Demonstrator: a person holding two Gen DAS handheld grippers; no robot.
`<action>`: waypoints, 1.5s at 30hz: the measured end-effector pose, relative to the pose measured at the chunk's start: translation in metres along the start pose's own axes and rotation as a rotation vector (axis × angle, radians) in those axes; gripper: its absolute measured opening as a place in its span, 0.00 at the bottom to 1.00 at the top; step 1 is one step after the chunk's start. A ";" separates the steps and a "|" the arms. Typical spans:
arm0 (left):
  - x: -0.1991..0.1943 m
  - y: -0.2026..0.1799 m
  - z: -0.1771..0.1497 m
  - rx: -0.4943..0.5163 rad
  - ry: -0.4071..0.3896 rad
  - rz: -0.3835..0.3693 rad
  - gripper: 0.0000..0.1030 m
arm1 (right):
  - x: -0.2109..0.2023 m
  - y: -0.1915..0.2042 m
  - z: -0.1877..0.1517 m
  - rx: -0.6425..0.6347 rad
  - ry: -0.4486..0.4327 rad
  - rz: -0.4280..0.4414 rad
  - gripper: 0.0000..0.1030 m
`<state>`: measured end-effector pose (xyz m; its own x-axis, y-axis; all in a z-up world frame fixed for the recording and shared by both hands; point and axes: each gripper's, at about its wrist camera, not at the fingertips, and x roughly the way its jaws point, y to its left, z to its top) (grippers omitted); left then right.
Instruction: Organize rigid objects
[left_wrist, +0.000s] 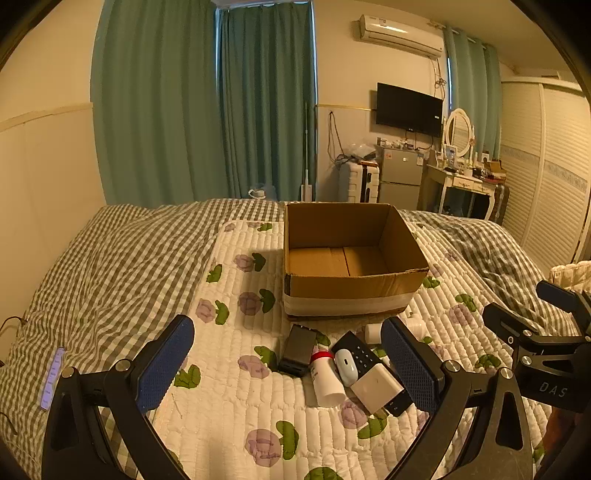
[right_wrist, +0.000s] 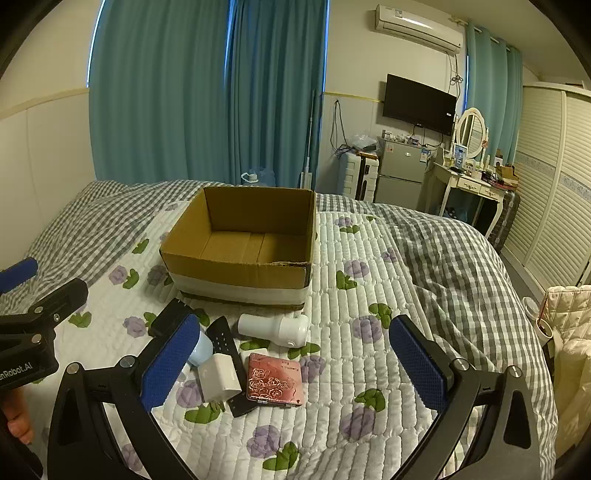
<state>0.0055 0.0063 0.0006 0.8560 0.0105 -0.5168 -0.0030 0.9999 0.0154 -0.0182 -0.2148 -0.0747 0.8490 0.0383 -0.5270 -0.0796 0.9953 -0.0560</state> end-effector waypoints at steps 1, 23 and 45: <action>0.000 0.000 0.000 0.001 0.001 0.001 1.00 | 0.000 0.000 0.000 0.000 0.002 0.002 1.00; 0.002 0.004 -0.001 -0.013 -0.001 0.018 1.00 | 0.001 0.000 0.000 -0.005 0.009 -0.002 1.00; 0.000 0.001 -0.003 -0.018 -0.005 0.016 1.00 | -0.001 -0.007 0.007 0.021 0.013 0.020 1.00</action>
<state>0.0044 0.0071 -0.0021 0.8586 0.0268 -0.5119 -0.0260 0.9996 0.0088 -0.0145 -0.2213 -0.0678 0.8403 0.0569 -0.5391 -0.0851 0.9960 -0.0275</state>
